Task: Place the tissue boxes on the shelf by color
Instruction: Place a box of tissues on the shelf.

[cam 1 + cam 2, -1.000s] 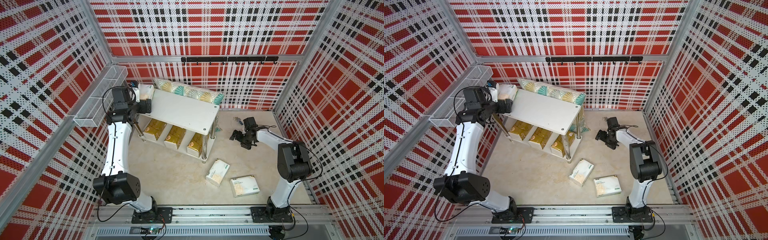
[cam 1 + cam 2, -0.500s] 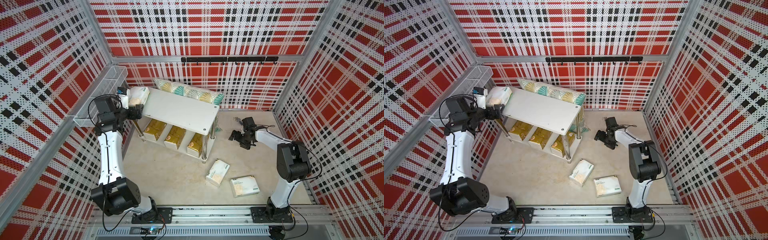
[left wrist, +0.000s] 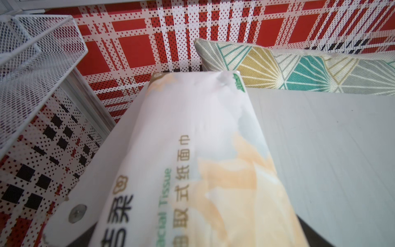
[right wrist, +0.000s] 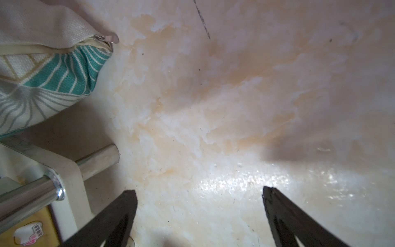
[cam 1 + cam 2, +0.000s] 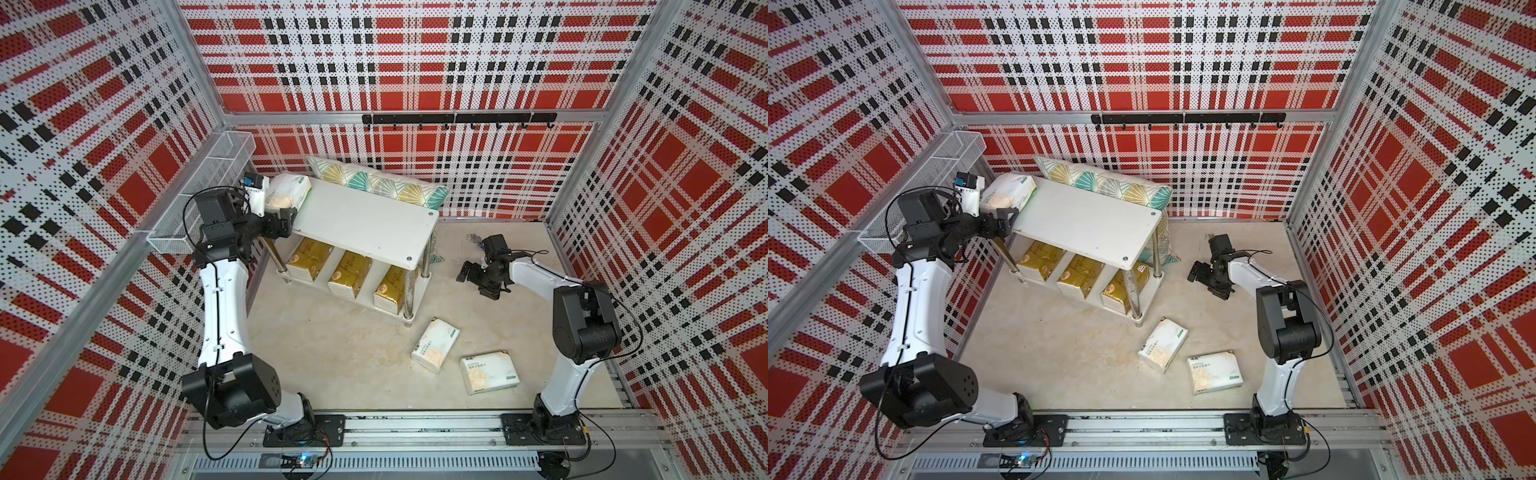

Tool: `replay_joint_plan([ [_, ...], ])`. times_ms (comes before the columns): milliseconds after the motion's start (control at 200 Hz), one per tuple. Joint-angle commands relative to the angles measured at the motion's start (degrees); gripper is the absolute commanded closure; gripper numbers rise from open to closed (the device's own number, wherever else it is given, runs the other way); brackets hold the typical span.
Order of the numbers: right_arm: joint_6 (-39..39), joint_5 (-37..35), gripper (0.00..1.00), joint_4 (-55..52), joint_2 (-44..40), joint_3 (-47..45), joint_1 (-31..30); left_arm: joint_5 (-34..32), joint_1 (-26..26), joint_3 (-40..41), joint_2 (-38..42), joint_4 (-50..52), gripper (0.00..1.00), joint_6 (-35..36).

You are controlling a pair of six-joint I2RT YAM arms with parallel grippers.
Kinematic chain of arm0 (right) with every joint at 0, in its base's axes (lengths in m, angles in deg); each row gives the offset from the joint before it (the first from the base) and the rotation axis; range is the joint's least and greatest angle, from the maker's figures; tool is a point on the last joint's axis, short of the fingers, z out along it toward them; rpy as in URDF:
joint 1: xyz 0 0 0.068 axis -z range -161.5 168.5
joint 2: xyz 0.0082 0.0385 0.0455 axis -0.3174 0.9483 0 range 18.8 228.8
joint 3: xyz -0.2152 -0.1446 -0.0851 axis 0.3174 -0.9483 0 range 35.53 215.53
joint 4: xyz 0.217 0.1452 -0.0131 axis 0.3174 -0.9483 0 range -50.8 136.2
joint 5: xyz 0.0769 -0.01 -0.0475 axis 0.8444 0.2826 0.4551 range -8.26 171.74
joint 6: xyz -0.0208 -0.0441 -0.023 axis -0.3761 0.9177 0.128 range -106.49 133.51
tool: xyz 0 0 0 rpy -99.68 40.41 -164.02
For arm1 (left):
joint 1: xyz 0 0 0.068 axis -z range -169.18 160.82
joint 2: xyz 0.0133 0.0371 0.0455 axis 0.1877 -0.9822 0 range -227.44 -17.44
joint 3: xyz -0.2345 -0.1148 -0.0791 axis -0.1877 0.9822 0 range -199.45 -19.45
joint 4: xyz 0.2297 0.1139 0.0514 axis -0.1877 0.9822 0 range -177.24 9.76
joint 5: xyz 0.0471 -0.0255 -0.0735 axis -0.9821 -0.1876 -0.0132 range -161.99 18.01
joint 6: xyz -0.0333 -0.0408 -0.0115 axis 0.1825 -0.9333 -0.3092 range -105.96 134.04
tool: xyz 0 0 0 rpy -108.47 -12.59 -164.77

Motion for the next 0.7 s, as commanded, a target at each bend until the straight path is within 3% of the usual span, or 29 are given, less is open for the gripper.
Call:
replay_joint_plan([
  [0,0.17,-0.78,0.00,-0.28,1.06,1.25,-0.52,-2.00,0.68,-0.82,-0.74,-0.24,0.03,0.21],
  [696,-0.28,-0.48,0.00,0.65,0.88,0.42,-0.61,-3.33,0.88,0.70,4.05,-7.41,0.01,-4.93],
])
